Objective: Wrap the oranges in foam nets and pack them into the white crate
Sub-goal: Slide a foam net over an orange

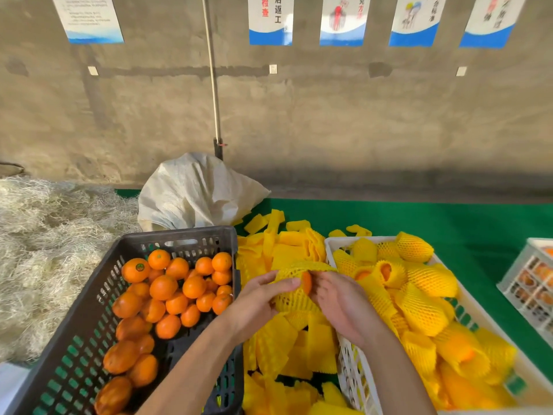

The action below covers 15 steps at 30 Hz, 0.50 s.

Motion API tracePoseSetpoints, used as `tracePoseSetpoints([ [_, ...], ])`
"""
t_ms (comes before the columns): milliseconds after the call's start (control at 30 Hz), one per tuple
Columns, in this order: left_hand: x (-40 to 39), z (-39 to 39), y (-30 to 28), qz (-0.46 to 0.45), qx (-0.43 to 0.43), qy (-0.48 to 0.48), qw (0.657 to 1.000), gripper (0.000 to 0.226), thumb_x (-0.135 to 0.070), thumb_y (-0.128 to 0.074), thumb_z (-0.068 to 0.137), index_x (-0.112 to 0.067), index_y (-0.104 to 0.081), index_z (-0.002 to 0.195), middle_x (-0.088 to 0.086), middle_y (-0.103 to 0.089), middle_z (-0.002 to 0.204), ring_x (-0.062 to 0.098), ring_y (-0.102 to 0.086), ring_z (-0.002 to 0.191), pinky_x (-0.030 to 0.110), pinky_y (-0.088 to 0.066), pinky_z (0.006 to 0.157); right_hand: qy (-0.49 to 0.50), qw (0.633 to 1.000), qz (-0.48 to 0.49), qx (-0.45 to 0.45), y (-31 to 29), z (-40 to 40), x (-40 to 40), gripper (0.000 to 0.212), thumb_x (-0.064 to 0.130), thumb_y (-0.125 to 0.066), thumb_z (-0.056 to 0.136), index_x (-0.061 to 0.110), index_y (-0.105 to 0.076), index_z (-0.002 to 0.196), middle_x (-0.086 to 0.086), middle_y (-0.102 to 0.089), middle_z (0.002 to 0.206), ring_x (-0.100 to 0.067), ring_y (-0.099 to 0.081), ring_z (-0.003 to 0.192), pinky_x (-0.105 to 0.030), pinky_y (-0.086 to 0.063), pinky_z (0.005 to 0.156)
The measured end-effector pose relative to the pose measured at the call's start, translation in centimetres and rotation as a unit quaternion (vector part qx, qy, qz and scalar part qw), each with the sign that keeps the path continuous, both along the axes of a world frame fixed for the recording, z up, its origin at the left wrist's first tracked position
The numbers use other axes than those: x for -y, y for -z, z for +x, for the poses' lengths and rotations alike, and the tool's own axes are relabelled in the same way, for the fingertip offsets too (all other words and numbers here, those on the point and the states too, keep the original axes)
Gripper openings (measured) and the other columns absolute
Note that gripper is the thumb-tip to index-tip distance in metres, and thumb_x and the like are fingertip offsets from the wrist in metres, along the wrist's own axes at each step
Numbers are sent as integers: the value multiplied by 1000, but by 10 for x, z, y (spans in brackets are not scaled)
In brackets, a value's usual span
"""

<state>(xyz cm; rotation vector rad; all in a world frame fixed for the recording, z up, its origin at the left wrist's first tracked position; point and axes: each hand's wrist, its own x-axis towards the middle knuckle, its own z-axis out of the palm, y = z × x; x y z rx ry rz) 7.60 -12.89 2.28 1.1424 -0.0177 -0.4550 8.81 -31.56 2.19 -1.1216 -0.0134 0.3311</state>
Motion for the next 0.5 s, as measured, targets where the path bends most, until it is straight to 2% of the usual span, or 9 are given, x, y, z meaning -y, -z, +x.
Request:
tracePoseSetpoints([
  [67, 11, 4, -1, -1, -12, -10, 1000, 54, -30, -74, 95, -7, -60, 143, 16, -64, 141, 31, -59, 134, 48, -43, 118, 27, 987, -127, 100, -8, -5, 6, 29, 32, -55, 102, 20, -72, 122, -1, -73, 120, -18, -68, 115, -35, -57, 96],
  [133, 23, 7, -2, -34, -37, -26, 998, 51, -36, -70, 96, -12, -63, 140, 14, -65, 140, 27, -64, 128, 37, -52, 107, 106, 946, -236, 198, -8, -9, 8, 23, 37, -59, 101, 29, -77, 112, 5, -77, 108, -14, -72, 104, -37, -60, 90],
  [200, 33, 9, -5, -76, -78, -47, 993, 55, -39, -74, 93, -11, -64, 139, 15, -68, 136, 24, -69, 119, 31, -59, 91, 216, 916, -236, 242, -7, -13, 8, 17, 39, -64, 98, 34, -79, 105, 9, -78, 98, -12, -74, 95, -32, -62, 83],
  [233, 36, 11, -6, -82, -90, -53, 991, 57, -42, -75, 91, -12, -64, 138, 14, -69, 134, 24, -69, 118, 31, -59, 88, 272, 899, -225, 261, -7, -15, 9, 14, 41, -66, 96, 37, -79, 100, 10, -78, 95, -12, -74, 92, -28, -61, 80],
  [300, 40, 15, -11, -53, -86, -59, 993, 64, -51, -75, 85, -18, -63, 138, 9, -71, 132, 25, -67, 123, 36, -55, 96, 343, 840, -262, 328, -7, -14, 17, 17, 52, -68, 92, 40, -76, 101, 16, -76, 99, -8, -72, 94, -23, -58, 79],
  [367, 43, 22, -11, -11, -67, -65, 996, 85, -57, -79, 74, -22, -54, 147, 1, -68, 136, 22, -61, 127, 41, -46, 106, 286, 785, -384, 393, -12, -4, 25, 44, 59, -70, 87, 46, -61, 128, 26, -61, 130, -1, -57, 122, -16, -49, 95],
  [433, 50, 29, -14, 17, -56, -84, 995, 115, -59, -84, 66, -22, -30, 161, -1, -50, 154, 22, -47, 137, 48, -39, 114, 118, 781, -472, 392, -12, 13, 30, 82, 54, -75, 84, 53, -28, 151, 32, -23, 158, 5, -23, 147, -17, -29, 110],
  [467, 55, 32, -16, 37, -48, -92, 994, 128, -60, -86, 62, -22, -18, 164, 0, -41, 160, 24, -42, 142, 50, -39, 115, 47, 782, -491, 381, -12, 23, 32, 92, 49, -78, 84, 56, -18, 153, 33, -10, 161, 6, -13, 149, -20, -25, 112],
  [500, 61, 36, -18, 59, -39, -91, 993, 137, -61, -87, 57, -21, -11, 164, 1, -36, 162, 26, -40, 143, 50, -41, 115, 1, 784, -496, 374, -10, 33, 36, 93, 45, -79, 83, 60, -16, 151, 35, -9, 161, 6, -12, 150, -22, -27, 113],
])
